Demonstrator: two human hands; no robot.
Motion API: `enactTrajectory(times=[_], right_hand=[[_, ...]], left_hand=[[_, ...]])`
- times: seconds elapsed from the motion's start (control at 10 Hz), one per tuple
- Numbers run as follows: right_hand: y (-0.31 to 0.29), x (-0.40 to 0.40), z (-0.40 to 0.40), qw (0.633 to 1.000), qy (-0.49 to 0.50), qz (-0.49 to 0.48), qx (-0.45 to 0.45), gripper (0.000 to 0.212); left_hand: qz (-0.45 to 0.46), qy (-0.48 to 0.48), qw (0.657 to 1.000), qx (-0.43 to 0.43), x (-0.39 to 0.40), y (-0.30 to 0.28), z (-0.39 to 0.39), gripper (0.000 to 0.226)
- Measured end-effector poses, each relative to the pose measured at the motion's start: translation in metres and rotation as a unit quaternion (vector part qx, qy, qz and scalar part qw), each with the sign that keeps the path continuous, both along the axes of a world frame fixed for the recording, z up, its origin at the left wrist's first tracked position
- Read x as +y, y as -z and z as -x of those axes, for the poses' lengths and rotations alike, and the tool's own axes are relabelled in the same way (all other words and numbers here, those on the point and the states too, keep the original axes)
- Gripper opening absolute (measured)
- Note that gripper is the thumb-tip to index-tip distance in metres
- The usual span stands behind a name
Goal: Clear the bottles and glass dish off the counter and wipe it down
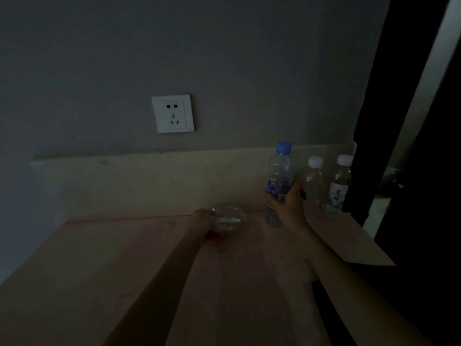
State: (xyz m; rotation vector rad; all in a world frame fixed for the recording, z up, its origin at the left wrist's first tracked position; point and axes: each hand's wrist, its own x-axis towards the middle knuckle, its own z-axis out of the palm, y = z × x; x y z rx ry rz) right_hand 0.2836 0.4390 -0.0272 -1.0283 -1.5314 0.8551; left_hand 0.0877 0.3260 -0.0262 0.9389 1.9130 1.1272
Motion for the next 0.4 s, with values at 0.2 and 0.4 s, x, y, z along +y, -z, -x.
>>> enactTrajectory(times=[0.2, 0.4], right_hand=[[0.007, -0.007, 0.005, 0.999, 0.026, -0.021, -0.016, 0.073], [0.008, -0.029, 0.004, 0.999, 0.008, 0.025, 0.029, 0.106]], left_hand=[[-0.006, -0.032, 0.999, -0.039, 0.002, 0.000, -0.007, 0.037], [0.023, -0.082, 0.992, 0.092, -0.008, -0.003, -0.003, 0.064]])
